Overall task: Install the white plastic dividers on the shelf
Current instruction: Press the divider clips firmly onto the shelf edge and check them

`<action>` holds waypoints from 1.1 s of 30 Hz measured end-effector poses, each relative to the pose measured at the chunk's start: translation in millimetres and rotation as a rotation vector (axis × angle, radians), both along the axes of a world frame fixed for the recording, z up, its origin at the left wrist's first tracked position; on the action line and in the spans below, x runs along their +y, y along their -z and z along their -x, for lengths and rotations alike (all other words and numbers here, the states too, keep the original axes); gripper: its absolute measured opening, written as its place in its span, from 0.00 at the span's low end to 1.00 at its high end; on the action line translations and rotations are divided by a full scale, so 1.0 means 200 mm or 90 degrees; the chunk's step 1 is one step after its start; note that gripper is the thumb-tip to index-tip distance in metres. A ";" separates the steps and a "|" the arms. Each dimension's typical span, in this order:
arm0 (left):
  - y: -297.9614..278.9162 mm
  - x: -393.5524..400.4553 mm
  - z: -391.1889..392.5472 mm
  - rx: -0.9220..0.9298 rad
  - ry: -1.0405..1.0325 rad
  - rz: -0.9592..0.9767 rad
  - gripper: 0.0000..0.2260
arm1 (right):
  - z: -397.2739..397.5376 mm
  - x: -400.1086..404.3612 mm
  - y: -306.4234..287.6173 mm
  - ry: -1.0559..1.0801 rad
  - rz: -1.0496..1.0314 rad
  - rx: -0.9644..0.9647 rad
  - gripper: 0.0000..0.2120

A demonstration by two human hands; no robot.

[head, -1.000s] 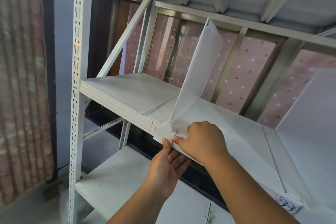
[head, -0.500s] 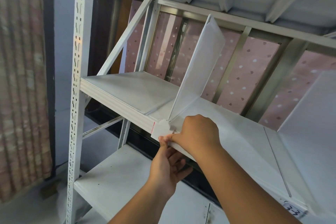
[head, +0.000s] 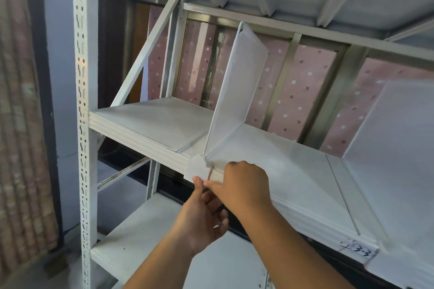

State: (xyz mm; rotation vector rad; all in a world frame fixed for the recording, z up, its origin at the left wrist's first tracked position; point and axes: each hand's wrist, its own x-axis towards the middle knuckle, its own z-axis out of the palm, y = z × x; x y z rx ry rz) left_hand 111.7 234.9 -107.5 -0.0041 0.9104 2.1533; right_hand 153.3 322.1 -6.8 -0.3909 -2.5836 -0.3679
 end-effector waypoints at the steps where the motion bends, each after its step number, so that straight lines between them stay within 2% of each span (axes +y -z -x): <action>1: 0.01 -0.02 0.01 0.010 0.016 -0.004 0.34 | -0.03 0.02 0.04 0.000 0.007 0.006 0.38; 5: 0.01 -0.04 0.00 0.007 0.026 -0.037 0.35 | -0.14 0.10 0.12 -0.064 0.069 -0.045 0.37; 10: -0.01 0.04 -0.09 -0.034 0.011 -0.063 0.34 | -0.35 0.15 0.02 -0.238 0.313 -0.034 0.25; 12: -0.02 0.11 -0.18 -0.026 0.046 -0.062 0.36 | -0.49 0.18 0.00 -0.266 0.357 -0.024 0.23; 16: -0.04 0.28 -0.42 -0.020 0.181 -0.063 0.43 | -0.85 0.30 -0.02 -0.284 0.368 0.058 0.17; 19: -0.05 0.43 -0.57 -0.033 0.270 -0.095 0.48 | -1.12 0.39 -0.05 -0.243 0.320 0.173 0.11; 22: -0.07 0.61 -0.69 -0.073 0.263 -0.084 0.53 | -1.35 0.50 -0.09 -0.188 0.258 0.329 0.07; 25: -0.10 0.75 -0.76 -0.114 0.234 -0.111 0.60 | -1.51 0.62 -0.14 -0.111 0.255 0.387 0.12; 28: -0.11 0.82 -0.79 -0.125 0.245 -0.149 0.67 | -1.57 0.77 -0.17 -0.052 0.289 0.362 0.08; 31: -0.12 0.85 -0.80 -0.119 0.255 -0.196 0.68 | -1.58 0.94 -0.16 0.001 0.316 0.236 0.04; 33: -0.13 0.85 -0.80 -0.106 0.264 -0.221 0.68 | -1.55 1.04 -0.13 0.044 0.307 0.093 0.19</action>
